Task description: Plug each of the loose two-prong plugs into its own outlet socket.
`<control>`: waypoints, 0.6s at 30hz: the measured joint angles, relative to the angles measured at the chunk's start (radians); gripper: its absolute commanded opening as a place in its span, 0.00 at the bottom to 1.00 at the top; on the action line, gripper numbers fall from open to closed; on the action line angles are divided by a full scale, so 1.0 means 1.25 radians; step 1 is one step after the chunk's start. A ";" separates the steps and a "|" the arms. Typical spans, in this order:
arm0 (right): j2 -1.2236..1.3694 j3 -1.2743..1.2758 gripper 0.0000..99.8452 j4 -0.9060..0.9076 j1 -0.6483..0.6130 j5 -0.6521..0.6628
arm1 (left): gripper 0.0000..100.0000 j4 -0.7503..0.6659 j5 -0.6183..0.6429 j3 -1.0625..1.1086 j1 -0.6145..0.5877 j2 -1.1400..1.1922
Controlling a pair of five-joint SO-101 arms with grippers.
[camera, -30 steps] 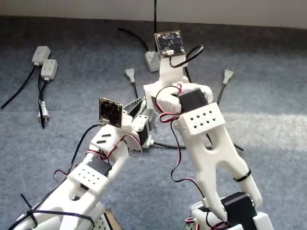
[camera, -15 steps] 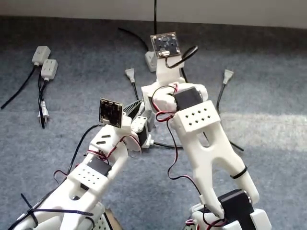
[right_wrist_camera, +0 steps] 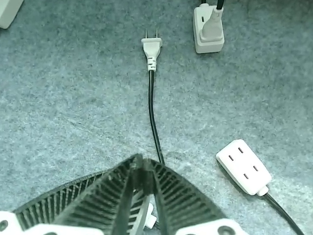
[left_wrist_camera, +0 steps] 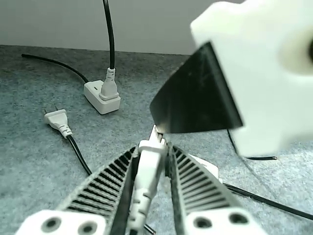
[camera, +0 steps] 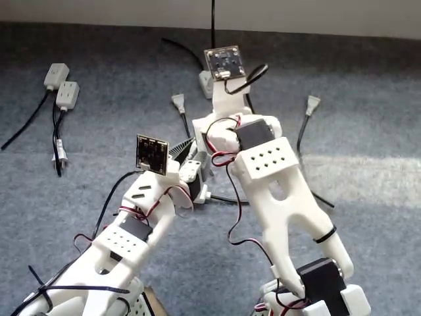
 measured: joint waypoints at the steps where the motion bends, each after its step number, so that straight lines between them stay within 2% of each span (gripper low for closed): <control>1: -0.002 0.000 0.01 0.000 0.002 0.000 | 0.01 0.000 0.000 0.000 0.000 0.000; 10: -0.152 -0.014 0.01 0.032 0.059 0.000 | 0.01 -0.002 -0.001 -0.004 0.011 -0.012; 15: -0.222 -0.012 0.01 0.063 0.153 -0.002 | 0.01 0.001 0.000 -0.006 0.001 -0.023; 18: -0.230 -0.012 0.03 0.106 0.214 -0.049 | 0.01 0.047 0.000 -0.007 0.006 -0.025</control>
